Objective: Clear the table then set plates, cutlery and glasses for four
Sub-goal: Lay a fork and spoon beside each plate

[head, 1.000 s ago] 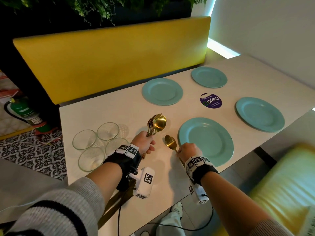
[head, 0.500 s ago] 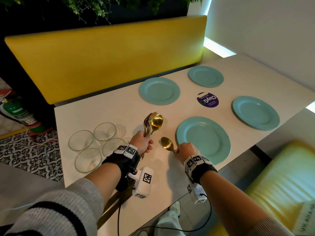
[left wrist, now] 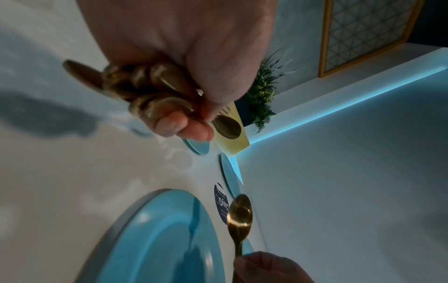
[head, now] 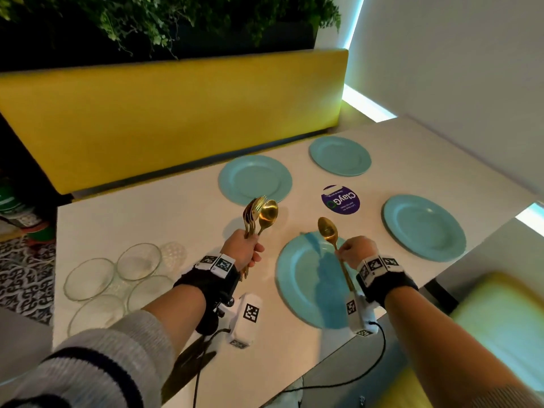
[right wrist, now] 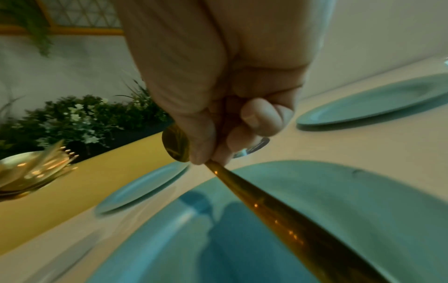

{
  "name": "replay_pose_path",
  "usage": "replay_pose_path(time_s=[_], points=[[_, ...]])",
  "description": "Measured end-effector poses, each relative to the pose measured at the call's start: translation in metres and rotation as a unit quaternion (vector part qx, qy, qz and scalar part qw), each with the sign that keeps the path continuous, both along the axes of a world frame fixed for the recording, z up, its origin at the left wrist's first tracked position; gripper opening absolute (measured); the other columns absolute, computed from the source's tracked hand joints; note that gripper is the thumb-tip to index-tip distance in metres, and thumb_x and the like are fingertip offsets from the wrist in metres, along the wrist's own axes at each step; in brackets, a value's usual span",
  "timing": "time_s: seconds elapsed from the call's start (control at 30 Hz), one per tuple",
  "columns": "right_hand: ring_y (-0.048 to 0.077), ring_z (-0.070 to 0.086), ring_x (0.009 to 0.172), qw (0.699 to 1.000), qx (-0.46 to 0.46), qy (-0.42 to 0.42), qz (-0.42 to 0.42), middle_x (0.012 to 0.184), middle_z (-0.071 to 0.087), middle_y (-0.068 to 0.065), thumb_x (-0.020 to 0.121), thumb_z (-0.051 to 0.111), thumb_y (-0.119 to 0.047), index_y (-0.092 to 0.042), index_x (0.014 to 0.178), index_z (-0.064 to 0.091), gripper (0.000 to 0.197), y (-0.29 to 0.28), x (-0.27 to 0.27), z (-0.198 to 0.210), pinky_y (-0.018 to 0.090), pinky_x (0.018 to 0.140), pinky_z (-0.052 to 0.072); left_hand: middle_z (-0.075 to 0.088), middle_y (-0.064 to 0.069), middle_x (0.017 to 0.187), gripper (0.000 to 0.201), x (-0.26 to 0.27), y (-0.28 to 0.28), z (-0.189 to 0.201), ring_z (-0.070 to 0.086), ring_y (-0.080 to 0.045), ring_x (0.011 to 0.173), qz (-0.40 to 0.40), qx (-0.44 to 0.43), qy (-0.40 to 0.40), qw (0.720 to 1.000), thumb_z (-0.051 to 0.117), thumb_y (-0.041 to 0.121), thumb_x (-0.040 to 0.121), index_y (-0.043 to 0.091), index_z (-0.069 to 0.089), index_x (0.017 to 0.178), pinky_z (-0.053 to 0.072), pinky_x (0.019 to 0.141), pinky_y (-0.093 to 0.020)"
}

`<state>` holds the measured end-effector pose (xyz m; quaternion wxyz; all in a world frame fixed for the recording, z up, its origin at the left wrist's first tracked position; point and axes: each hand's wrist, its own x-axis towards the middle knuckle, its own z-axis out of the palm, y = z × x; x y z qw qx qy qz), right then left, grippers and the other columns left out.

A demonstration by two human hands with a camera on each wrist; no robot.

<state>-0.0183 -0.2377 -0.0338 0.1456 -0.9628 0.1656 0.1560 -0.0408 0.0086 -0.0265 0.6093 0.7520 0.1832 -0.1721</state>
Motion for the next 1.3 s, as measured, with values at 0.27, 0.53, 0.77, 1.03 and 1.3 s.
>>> replay_pose_path(time_s=[0.27, 0.53, 0.77, 1.03, 1.3], points=[[0.023, 0.066, 0.097, 0.997, -0.028, 0.075, -0.010, 0.106, 0.070, 0.008, 0.088, 0.059, -0.029, -0.011, 0.105, 0.071, 0.028, -0.073, 0.037, -0.012, 0.029, 0.085, 0.054, 0.057, -0.004, 0.074, 0.021, 0.049, -0.050, -0.006, 0.048, -0.015, 0.055, 0.021, -0.028, 0.004, 0.999, 0.037, 0.017, 0.100, 0.012, 0.046, 0.082, 0.037, 0.049, -0.023], [0.022, 0.062, 0.097, 0.994, -0.001, 0.106, -0.006, 0.110, 0.068, 0.009, 0.093, 0.051, -0.032, -0.010, 0.108, 0.069, 0.032, -0.085, 0.047, -0.030, 0.026, 0.081, 0.048, 0.058, -0.004, 0.076, 0.011, 0.071, -0.078, -0.020, 0.050, -0.015, 0.054, 0.025, -0.030, 0.026, 0.999, 0.037, 0.015, 0.100, 0.006, 0.043, 0.102, 0.038, 0.048, -0.023], [0.017, 0.054, 0.079, 0.996, 0.032, 0.086, -0.009, 0.095, 0.070, 0.008, 0.084, 0.062, -0.020, -0.011, 0.096, 0.074, 0.019, -0.086, 0.053, -0.040, 0.022, 0.070, 0.041, 0.059, -0.004, 0.075, 0.011, 0.084, -0.090, -0.027, 0.052, -0.016, 0.055, 0.017, -0.022, 0.028, 0.999, 0.037, 0.015, 0.100, 0.006, 0.042, 0.103, 0.039, 0.048, -0.024], [0.017, 0.057, 0.084, 0.995, 0.007, 0.098, 0.018, 0.104, 0.070, 0.008, 0.084, 0.062, -0.024, -0.013, 0.098, 0.073, 0.021, -0.090, 0.052, -0.035, 0.026, 0.081, 0.049, 0.061, -0.003, 0.076, 0.010, 0.090, -0.103, -0.024, 0.054, -0.015, 0.056, 0.017, -0.022, 0.017, 0.999, 0.038, 0.016, 0.100, 0.008, 0.043, 0.103, 0.041, 0.050, -0.024], [0.022, 0.063, 0.104, 0.999, 0.018, 0.037, 0.008, 0.110, 0.069, 0.006, 0.091, 0.057, -0.031, -0.010, 0.105, 0.070, 0.028, -0.074, 0.047, 0.000, 0.027, 0.088, 0.048, 0.058, -0.003, 0.076, 0.012, 0.076, -0.097, -0.009, 0.052, -0.015, 0.055, 0.002, -0.038, -0.001, 0.999, 0.037, 0.016, 0.101, 0.006, 0.042, 0.103, 0.040, 0.049, -0.022]])
